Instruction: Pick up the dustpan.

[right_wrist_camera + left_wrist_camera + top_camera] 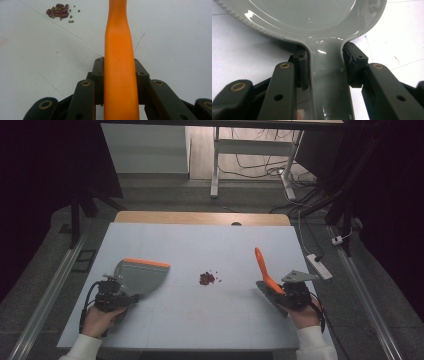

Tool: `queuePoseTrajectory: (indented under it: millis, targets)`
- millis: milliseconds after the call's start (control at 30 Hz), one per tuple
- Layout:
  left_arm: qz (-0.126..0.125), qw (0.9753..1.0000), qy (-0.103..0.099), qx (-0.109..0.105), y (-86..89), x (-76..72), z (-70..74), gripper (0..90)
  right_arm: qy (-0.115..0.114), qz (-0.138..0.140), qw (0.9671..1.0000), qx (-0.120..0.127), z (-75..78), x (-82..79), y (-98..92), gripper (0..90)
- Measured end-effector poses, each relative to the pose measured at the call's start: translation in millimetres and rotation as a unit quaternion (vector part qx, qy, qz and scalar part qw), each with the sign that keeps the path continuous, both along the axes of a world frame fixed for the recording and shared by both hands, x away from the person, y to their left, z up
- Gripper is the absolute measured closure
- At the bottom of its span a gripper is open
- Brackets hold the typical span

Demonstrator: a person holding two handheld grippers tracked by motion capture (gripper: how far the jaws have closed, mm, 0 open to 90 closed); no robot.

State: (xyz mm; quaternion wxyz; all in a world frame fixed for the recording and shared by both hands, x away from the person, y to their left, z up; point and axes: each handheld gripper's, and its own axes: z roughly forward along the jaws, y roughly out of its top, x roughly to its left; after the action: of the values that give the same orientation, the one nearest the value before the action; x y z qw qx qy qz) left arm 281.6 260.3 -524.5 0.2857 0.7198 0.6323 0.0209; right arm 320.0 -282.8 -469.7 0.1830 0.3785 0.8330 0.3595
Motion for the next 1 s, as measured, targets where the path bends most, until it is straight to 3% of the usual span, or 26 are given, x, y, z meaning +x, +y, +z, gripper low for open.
queuePoseTrajectory:
  millis: [533,733,1000]
  targets:
    - [-0.012,0.9992,-0.038,-0.002,9.0,-3.7,0.8,61.4,0.003,0.003,1.0000,-0.004,-1.8,0.3,1.8,69.7]
    - [-0.010,0.9993,-0.037,-0.001,10.2,-3.0,1.3,61.7,0.003,0.005,1.0000,-0.005,-2.3,0.5,2.3,69.7]
    - [-0.013,0.9981,-0.060,-0.009,13.2,-4.7,4.0,61.7,0.003,0.004,1.0000,-0.004,-2.2,0.5,2.0,69.7]
